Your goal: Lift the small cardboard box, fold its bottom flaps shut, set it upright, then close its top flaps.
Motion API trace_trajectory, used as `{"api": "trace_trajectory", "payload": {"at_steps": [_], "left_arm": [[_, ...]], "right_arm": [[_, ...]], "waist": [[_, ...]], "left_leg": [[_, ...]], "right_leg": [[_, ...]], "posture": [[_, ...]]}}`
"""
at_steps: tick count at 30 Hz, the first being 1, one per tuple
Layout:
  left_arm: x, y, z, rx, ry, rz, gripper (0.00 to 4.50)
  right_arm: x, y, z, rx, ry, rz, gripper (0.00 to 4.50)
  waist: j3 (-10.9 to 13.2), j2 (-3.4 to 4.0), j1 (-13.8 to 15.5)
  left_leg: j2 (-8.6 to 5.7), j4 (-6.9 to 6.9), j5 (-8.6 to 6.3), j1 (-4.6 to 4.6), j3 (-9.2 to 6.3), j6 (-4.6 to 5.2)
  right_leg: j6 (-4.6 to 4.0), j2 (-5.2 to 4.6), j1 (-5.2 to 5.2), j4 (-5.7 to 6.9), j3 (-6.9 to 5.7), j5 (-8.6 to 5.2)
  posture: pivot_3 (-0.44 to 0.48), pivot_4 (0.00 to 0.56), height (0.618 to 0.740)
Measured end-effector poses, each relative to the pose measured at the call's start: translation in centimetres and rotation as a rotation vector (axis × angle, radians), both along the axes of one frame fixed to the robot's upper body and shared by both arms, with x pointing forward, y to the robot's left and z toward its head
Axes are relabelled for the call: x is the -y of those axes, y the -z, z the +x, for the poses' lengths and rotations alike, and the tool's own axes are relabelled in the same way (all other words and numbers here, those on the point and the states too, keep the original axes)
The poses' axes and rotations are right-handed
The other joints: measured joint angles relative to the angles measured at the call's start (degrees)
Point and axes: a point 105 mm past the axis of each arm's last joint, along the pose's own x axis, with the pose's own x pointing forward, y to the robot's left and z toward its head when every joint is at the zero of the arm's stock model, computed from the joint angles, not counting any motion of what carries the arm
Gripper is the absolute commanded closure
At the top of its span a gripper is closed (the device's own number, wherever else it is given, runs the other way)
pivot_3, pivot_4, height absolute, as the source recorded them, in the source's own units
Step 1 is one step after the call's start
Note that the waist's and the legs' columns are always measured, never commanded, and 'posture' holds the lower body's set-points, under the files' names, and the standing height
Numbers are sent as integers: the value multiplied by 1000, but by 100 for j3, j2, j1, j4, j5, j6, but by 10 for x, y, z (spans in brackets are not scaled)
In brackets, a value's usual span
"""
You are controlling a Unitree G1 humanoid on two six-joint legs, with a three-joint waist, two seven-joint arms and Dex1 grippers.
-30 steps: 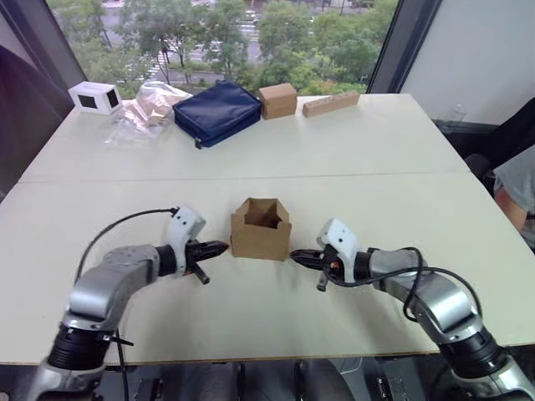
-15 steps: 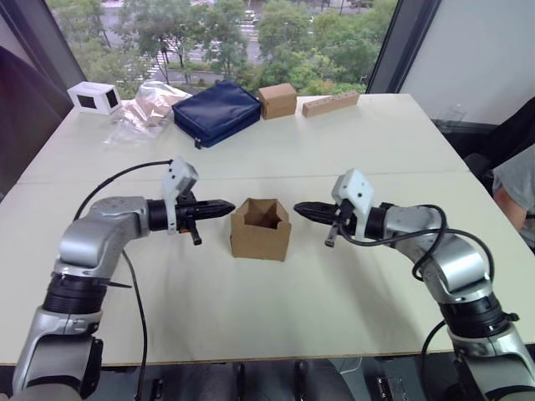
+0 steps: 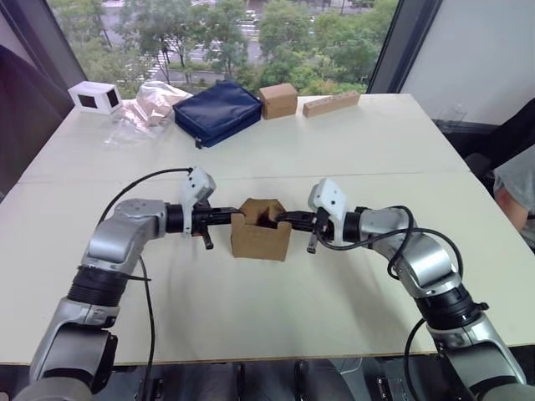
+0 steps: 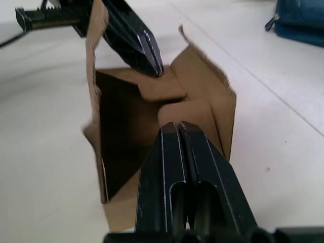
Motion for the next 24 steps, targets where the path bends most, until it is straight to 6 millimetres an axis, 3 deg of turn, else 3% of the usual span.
{"api": "trace_trajectory", "payload": {"at_steps": [11, 15, 18, 22, 24], "left_arm": [[10, 0, 4, 32, 1, 4, 4461], [5, -4, 4, -18, -22, -51, 4461], [-4, -16, 4, -54, -41, -129, 4461], [-22, -58, 23, -11, -110, -247, 4461], [-33, -62, 36, 27, -159, -226, 4461]], "right_arm": [[0, 2, 12, 22, 12, -25, 4500], [4, -3, 13, 37, 23, 9, 4500], [9, -27, 7, 61, 11, 148, 4500], [18, -64, -5, 146, 4, 241, 4500], [22, -72, -12, 161, 11, 236, 4500]], "waist": [[-1, 1, 2], [0, 1, -7], [1, 0, -6], [1, -1, 5], [-1, 3, 2]], "left_leg": [[-1, 1, 0, 1, -1, 0], [1, 0, 0, 1, -1, 0], [2, 0, 0, -2, -2, 0], [0, 2, 0, -1, -5, 0], [-3, -1, 0, 2, -4, 0]], "right_leg": [[0, 0, 2, 1, 0, 0], [0, 1, 0, 1, 0, 0], [0, 1, -2, 1, 0, 0], [0, 0, 2, 1, -5, 0], [0, 0, 2, 0, -4, 0]], "posture": [[0, 150, 740], [0, 150, 740], [0, 150, 740], [0, 150, 740], [0, 150, 740]]}}
